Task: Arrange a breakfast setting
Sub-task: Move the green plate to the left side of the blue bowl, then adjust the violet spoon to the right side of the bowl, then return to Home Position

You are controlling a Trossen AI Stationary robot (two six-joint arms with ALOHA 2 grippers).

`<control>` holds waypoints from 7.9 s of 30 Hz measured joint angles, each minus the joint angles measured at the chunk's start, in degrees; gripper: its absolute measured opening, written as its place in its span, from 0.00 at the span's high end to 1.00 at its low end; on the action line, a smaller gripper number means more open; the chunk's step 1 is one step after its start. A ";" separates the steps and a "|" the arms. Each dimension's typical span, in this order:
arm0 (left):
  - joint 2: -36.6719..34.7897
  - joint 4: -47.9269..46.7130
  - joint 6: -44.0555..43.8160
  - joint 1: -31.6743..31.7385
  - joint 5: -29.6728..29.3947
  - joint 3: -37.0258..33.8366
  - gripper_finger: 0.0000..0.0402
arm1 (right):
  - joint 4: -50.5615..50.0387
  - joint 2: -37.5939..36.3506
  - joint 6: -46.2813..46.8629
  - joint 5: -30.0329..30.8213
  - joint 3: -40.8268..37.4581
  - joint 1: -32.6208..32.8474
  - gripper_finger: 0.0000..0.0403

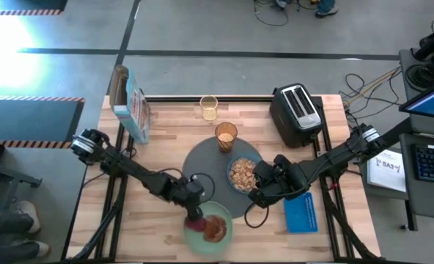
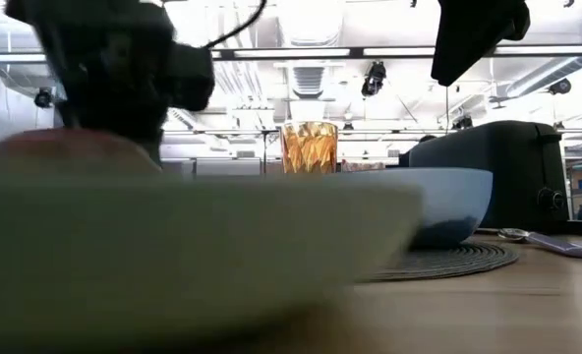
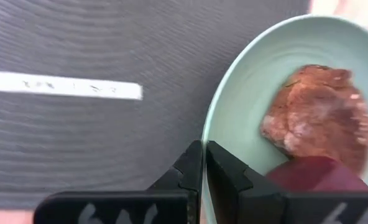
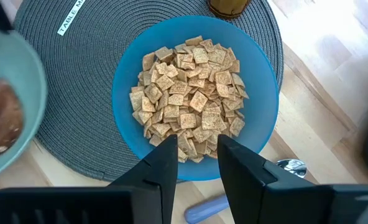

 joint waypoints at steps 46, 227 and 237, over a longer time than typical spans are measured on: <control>-8.88 -16.35 26.41 25.07 -12.57 -2.36 1.00 | -10.32 0.00 12.22 -0.48 -0.48 0.87 0.76; -41.33 -18.98 33.99 1.84 -18.73 -1.84 0.61 | 29.31 4.07 24.37 -26.05 -25.61 -11.41 0.75; -41.63 -19.63 33.55 1.86 -18.05 -1.84 0.61 | 18.06 0.41 9.51 -25.55 -19.05 -11.26 0.66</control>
